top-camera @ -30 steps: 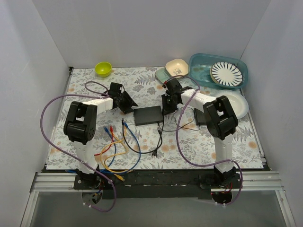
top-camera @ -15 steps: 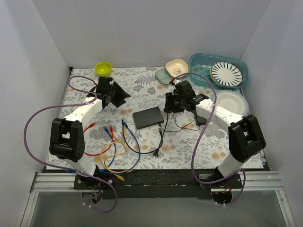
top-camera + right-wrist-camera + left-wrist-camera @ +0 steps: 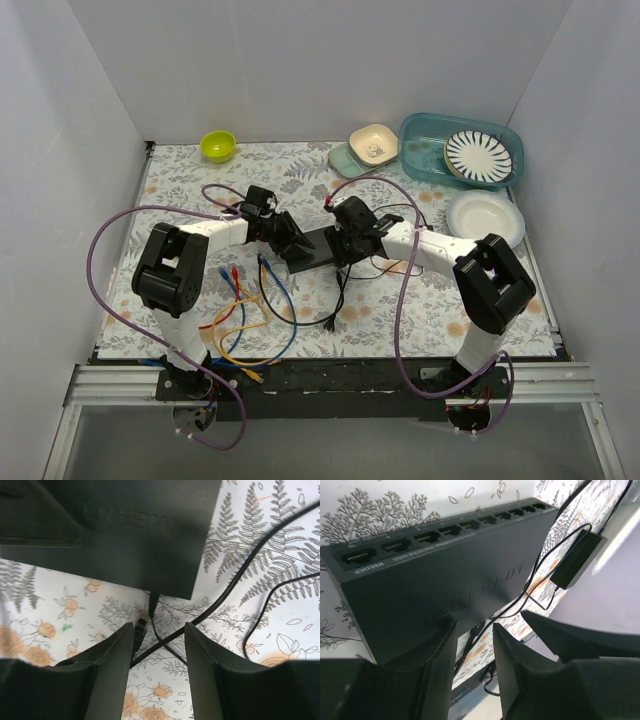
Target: Pull the plug from the switch port
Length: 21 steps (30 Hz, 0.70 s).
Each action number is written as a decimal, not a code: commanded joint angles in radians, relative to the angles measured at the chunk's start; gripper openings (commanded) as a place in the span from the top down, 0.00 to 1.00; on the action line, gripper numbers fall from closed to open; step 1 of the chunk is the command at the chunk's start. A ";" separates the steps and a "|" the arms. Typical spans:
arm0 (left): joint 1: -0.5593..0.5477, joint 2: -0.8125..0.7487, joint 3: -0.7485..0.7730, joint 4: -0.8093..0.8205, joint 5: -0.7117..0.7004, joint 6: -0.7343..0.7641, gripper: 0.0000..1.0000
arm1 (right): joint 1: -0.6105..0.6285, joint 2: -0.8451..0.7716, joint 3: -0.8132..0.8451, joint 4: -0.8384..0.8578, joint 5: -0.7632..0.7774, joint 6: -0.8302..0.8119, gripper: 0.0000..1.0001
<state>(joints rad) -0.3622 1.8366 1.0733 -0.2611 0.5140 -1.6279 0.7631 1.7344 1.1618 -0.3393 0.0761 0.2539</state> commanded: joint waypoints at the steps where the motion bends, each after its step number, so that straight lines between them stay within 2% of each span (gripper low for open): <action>1: 0.005 -0.036 -0.021 -0.003 0.038 0.022 0.66 | -0.004 0.028 0.029 -0.021 0.079 -0.012 0.48; 11: 0.005 -0.040 -0.056 -0.020 0.031 0.037 0.66 | -0.002 0.126 0.091 0.011 0.065 -0.005 0.52; 21: 0.005 -0.031 -0.073 -0.021 0.034 0.040 0.66 | 0.005 0.142 0.162 -0.027 0.056 0.010 0.55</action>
<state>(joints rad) -0.3573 1.8217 1.0241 -0.2398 0.5812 -1.6146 0.7605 1.8721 1.2545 -0.3763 0.1284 0.2546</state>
